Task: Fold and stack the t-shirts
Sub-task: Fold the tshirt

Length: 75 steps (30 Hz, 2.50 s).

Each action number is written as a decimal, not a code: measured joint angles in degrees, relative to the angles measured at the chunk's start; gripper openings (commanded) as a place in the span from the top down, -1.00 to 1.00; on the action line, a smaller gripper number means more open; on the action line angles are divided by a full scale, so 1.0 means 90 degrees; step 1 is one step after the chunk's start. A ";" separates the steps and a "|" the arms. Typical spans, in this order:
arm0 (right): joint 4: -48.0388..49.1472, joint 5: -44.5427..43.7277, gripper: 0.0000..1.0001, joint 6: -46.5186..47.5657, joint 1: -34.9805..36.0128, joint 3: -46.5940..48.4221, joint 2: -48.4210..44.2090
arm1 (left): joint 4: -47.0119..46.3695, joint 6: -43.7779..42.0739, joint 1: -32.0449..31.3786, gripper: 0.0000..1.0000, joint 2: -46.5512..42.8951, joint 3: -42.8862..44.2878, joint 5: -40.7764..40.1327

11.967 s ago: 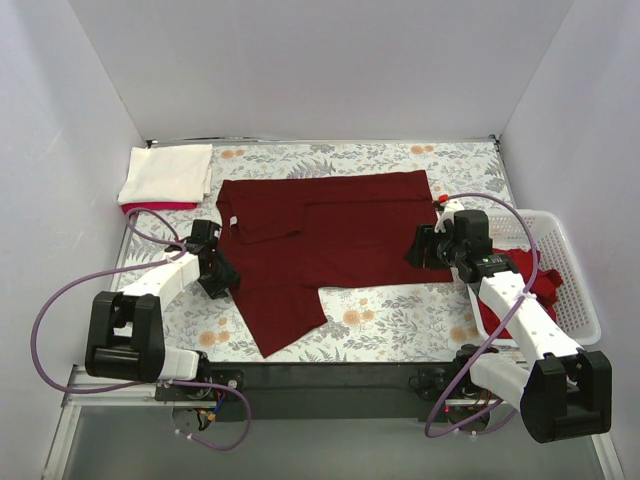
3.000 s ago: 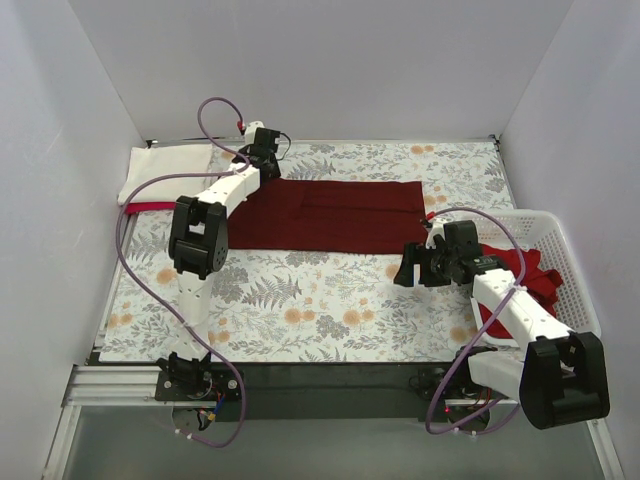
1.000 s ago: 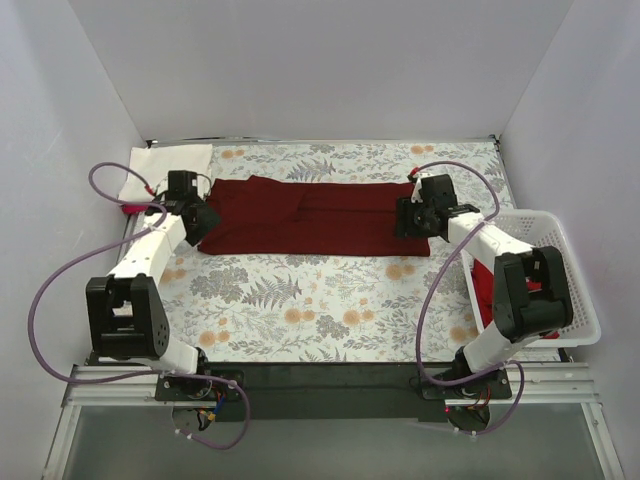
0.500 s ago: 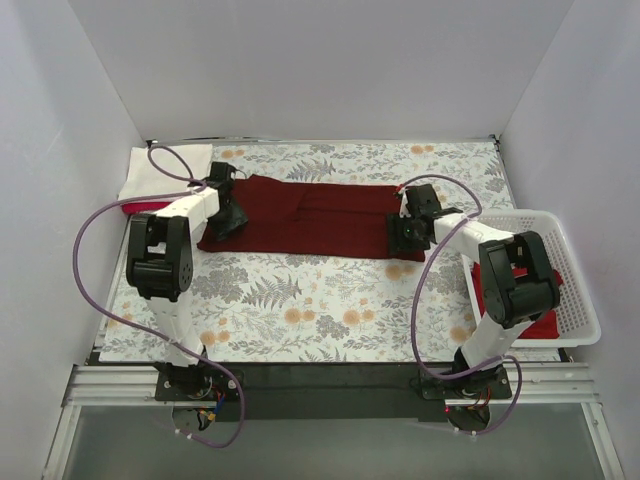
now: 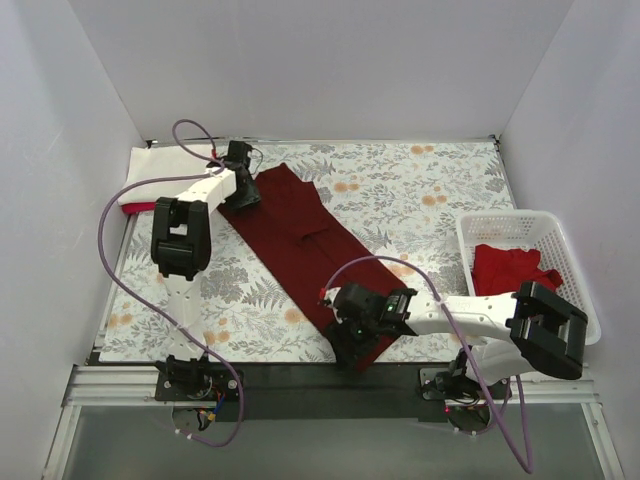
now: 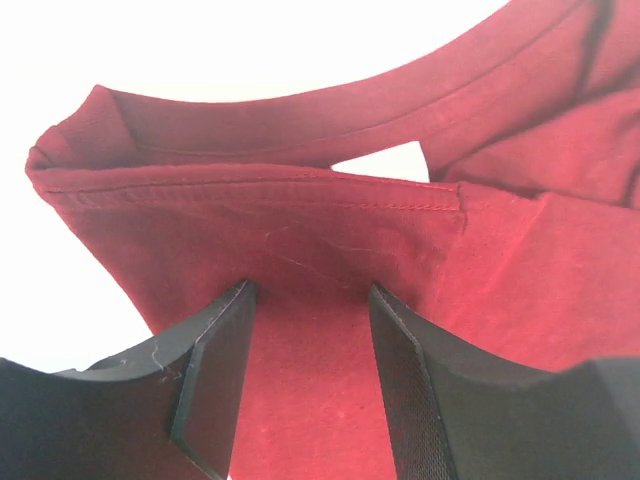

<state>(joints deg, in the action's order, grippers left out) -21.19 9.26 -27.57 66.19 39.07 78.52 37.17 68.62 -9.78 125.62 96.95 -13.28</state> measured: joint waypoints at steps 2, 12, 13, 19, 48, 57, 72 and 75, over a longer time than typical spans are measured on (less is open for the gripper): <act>-0.0117 0.0097 -0.34 -0.0313 0.0495 0.0158 0.0155 | -0.0070 -0.0175 -0.0221 0.02 0.0214 0.0306 0.0078; -0.1056 -0.0801 -0.39 -0.0457 0.0699 0.1593 0.0537 | -0.0685 -0.0607 -0.0942 -0.28 0.1311 0.1984 0.0678; -0.1090 -0.0923 -0.38 -0.0425 0.0644 0.1615 0.0389 | -0.0687 -0.0629 -0.0945 -0.29 0.1331 0.2059 0.0729; -0.1316 -0.1399 -0.16 -0.0238 -0.0007 0.1477 -0.0362 | -0.0704 -0.0461 -0.0935 -0.26 0.1171 0.2278 0.0884; 0.0393 0.0646 0.00 0.0019 0.0151 0.1887 0.2191 | -0.1479 -0.0211 -0.1751 -0.09 0.1132 0.1360 0.1086; 0.0024 0.0049 -0.41 0.0342 0.0146 0.2907 0.2460 | -0.1124 -0.0656 -0.1758 -0.38 0.1863 0.2783 0.1139; -0.0648 -0.0996 -0.40 -0.0100 -0.2188 -0.0262 -0.1715 | -0.0736 0.0134 -0.1766 -0.39 -0.2912 -0.0270 0.0833; -0.0782 -0.0957 -0.34 -0.0100 -0.2557 -0.0690 -0.2093 | -0.0627 0.0517 -0.1841 -0.36 -0.4248 -0.1989 0.0816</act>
<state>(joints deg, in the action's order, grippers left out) -28.23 0.64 -28.47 43.18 32.86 59.68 31.53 73.28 -26.35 87.39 79.05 -5.93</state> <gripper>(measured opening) 0.688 0.693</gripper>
